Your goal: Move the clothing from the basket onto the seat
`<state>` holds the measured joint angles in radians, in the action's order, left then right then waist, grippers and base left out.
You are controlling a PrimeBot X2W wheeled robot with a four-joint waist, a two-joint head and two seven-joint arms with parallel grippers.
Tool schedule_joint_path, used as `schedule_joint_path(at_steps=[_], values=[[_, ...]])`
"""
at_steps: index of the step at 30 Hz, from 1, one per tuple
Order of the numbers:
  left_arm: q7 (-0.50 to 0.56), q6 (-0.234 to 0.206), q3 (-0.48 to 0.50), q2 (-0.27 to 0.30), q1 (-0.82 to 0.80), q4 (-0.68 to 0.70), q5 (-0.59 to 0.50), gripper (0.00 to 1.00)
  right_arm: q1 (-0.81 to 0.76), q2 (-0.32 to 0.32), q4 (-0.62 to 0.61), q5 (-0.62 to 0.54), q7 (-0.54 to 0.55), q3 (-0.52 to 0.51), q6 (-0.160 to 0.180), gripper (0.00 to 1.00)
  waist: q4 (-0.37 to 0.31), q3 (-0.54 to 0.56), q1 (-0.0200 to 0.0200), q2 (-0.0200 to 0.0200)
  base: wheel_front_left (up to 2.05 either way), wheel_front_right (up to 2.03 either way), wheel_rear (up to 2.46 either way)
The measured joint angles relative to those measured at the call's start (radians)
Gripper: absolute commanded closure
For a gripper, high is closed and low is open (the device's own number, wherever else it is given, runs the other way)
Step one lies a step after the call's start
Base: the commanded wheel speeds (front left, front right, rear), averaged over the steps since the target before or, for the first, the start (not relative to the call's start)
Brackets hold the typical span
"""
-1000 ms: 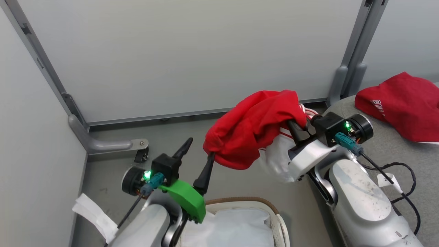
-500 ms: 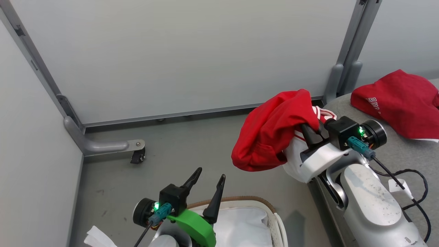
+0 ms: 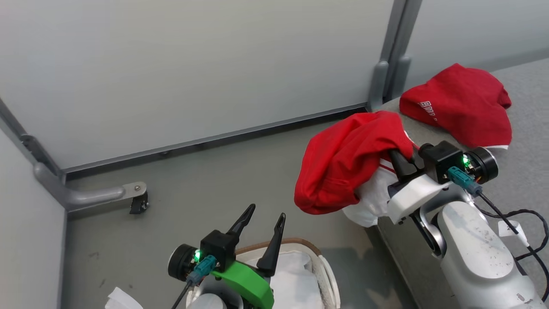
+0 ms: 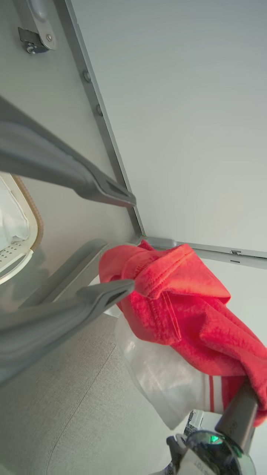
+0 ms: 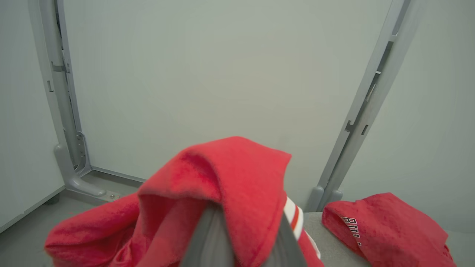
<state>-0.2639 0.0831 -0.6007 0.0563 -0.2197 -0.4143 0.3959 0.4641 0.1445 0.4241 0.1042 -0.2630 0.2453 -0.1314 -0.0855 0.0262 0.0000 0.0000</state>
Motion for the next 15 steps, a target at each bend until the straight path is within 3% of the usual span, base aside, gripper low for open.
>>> schedule_joint_path(at_steps=[15], values=[[0.0, 0.014, 0.016, -0.007, -0.042, 0.015, -0.057, 0.0, 0.023, 0.03, -0.03, -0.015, 0.0, -0.085, 0.0, 1.0, -0.221, -0.102, 0.0, 0.0, 0.0, 0.0, 0.0]])
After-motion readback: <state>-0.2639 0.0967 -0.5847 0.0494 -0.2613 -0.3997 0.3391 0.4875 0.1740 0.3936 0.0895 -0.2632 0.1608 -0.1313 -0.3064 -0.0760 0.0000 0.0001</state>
